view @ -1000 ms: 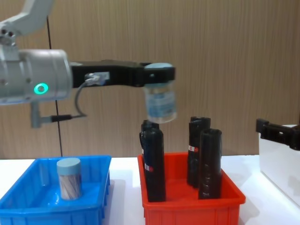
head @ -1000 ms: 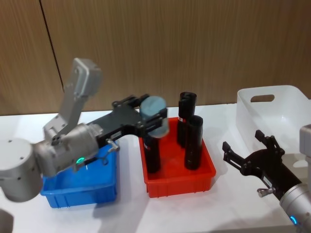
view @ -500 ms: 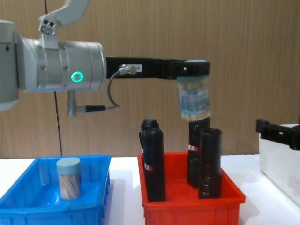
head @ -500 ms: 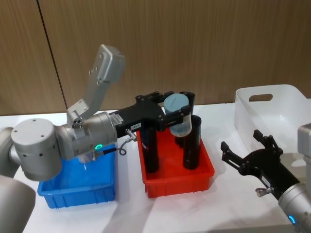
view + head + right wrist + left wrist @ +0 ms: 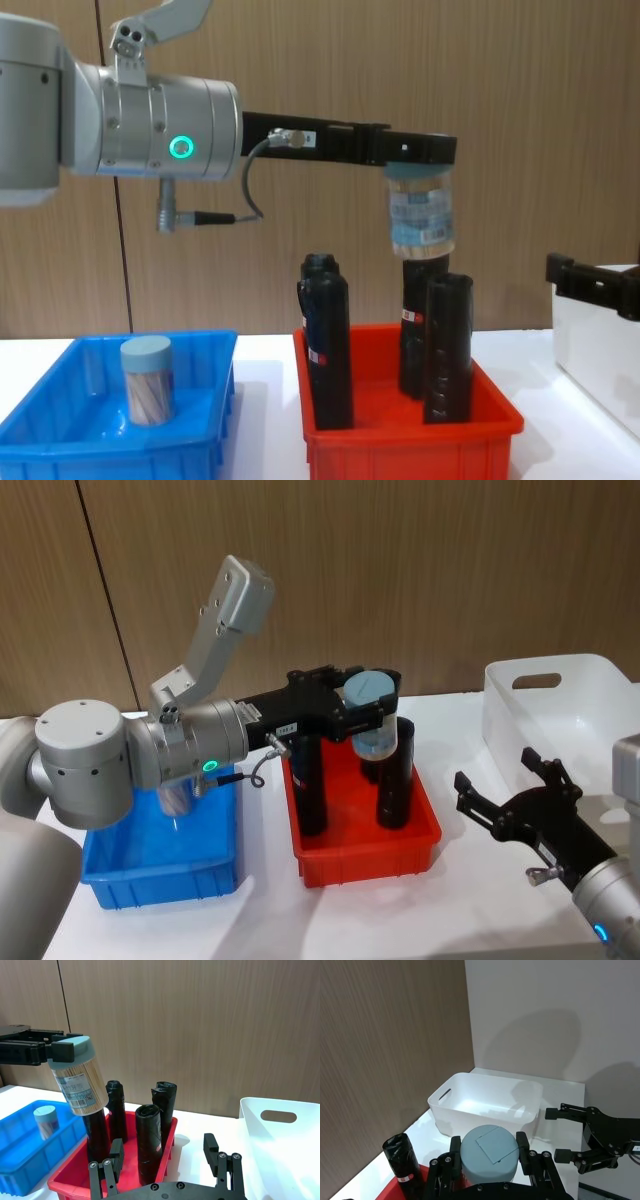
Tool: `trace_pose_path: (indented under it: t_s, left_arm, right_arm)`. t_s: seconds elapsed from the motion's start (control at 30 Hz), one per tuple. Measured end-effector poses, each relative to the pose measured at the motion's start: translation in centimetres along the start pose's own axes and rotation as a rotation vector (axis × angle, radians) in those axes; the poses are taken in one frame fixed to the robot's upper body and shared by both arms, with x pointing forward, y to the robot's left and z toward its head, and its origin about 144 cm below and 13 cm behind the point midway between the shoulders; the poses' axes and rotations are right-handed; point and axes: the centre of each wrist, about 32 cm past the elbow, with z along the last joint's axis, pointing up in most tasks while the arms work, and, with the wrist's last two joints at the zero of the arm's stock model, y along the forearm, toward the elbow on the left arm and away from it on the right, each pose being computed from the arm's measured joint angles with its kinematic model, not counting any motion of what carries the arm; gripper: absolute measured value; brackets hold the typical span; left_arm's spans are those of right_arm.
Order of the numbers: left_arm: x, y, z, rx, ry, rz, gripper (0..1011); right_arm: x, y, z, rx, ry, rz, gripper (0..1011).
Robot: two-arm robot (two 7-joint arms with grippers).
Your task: Pick the cotton swabs from the blue box and place them into the white box.
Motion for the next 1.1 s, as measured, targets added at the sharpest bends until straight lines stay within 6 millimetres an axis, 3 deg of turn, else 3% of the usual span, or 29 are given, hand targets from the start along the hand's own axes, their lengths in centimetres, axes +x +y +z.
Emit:
trace_pose_path:
  t_s: [0.63, 1.1]
  left_arm:
    - [0.3, -0.3, 0.7, 0.026, 0.005, -0.002, 665]
    - [0.4, -0.3, 0.8, 0.031, 0.006, -0.003, 665]
  right_arm:
    - [0.0, 0.0, 0.0, 0.000, -0.004, 0.006, 1002]
    - [0.6, 1.2, 1.1, -0.011, -0.074, 0.115, 1002]
